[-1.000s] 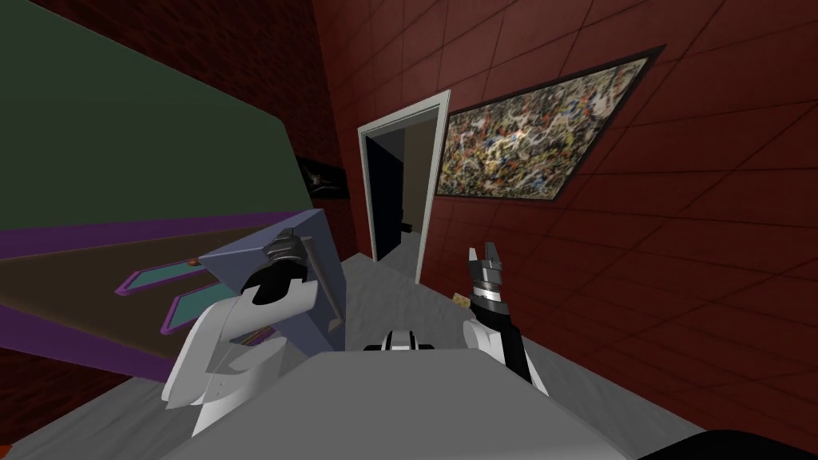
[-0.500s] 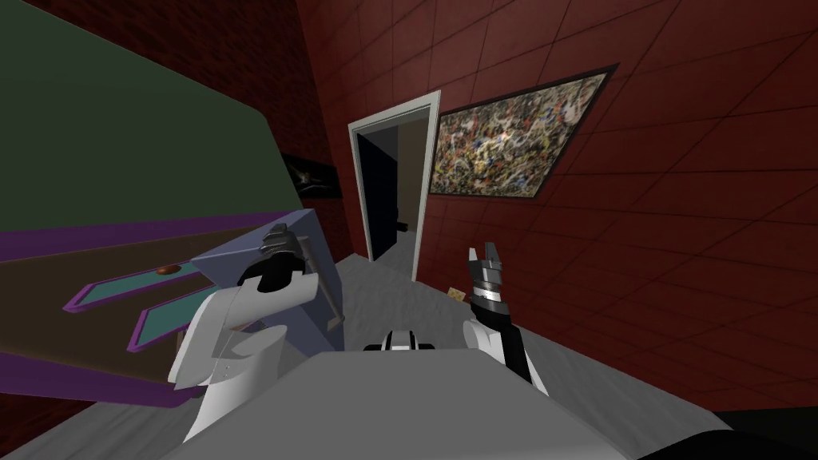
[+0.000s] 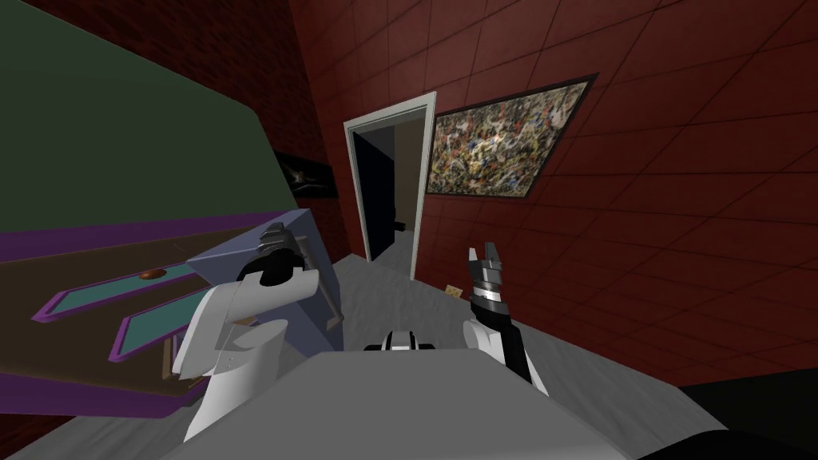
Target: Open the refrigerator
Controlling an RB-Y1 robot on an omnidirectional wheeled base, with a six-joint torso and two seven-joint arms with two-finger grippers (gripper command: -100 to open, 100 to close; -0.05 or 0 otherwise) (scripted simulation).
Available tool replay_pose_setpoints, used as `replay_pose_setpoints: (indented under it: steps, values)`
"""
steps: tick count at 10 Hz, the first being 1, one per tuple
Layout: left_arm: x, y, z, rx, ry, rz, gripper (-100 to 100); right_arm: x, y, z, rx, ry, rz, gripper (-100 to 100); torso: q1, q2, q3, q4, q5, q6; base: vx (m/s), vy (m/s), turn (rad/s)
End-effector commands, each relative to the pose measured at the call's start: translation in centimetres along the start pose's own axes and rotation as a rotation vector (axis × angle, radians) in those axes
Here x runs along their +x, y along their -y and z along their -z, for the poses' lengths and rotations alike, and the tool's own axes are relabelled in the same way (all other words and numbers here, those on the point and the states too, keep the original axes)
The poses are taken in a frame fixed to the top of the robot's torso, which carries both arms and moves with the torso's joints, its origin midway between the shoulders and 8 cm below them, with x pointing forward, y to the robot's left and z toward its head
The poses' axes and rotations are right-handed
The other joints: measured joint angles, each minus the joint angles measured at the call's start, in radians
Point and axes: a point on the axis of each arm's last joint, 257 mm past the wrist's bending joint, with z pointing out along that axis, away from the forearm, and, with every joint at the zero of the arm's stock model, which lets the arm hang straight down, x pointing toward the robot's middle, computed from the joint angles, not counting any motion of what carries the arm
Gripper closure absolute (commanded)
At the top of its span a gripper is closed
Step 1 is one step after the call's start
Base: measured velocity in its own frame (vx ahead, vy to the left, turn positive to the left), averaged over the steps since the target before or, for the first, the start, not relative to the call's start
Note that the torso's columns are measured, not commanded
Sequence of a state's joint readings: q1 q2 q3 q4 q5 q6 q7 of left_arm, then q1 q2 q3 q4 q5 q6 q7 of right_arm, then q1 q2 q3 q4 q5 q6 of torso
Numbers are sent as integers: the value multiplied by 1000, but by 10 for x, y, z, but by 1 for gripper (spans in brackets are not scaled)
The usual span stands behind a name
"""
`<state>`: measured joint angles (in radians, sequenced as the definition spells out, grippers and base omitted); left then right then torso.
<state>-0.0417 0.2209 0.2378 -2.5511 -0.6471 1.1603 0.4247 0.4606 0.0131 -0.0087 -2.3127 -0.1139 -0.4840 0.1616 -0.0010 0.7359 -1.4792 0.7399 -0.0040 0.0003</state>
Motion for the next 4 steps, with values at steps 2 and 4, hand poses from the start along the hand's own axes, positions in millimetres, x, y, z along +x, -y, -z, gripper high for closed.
replay_pose_setpoints:
  steps: [2, 4]
  values:
    - [0, -1, 0, -3, 1, 1, 0, 0, 0, 0, 0, 0, 0, 0, 0, 2, 2, -1, 3, 0, 0, 0, 0]
    - [0, -2, 0, -5, 2, 0, 0, 0, 0, 0, 0, 0, 0, 0, 1, 2, 3, -2, 4, 0, 0, 0, 0]
